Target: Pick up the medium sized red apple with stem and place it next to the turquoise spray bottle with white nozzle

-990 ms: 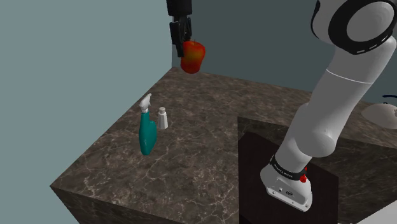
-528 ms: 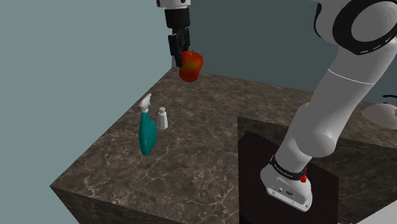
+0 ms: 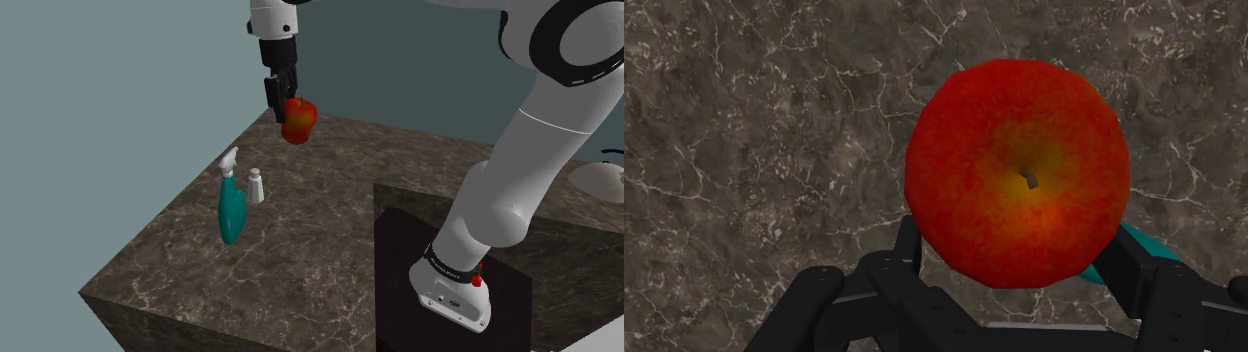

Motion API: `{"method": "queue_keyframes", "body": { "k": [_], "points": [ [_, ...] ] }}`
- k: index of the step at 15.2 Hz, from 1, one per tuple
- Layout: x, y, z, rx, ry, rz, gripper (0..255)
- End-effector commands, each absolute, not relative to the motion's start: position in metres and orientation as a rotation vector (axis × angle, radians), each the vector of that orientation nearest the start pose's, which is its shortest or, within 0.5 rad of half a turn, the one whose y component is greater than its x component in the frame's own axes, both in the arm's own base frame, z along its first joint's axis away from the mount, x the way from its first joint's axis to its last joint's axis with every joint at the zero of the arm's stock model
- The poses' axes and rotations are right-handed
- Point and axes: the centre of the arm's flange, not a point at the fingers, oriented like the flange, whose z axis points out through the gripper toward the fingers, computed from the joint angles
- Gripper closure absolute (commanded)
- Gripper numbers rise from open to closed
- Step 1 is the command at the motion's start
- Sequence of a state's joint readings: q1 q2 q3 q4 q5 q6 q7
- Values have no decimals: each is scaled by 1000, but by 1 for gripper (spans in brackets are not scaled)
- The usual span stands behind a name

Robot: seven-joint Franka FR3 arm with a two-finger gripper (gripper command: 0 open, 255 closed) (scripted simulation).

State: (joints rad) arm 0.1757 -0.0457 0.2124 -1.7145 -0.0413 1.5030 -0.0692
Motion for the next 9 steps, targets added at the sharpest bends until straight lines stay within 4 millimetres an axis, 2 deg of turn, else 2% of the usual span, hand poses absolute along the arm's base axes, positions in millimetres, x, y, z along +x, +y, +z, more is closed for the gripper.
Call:
{"method": "queue_keyframes", "body": {
  "k": [1, 9],
  "points": [
    [489, 198, 565, -3125, -726, 251, 255],
    [489, 198, 523, -3125, -726, 251, 255]
  ]
}}
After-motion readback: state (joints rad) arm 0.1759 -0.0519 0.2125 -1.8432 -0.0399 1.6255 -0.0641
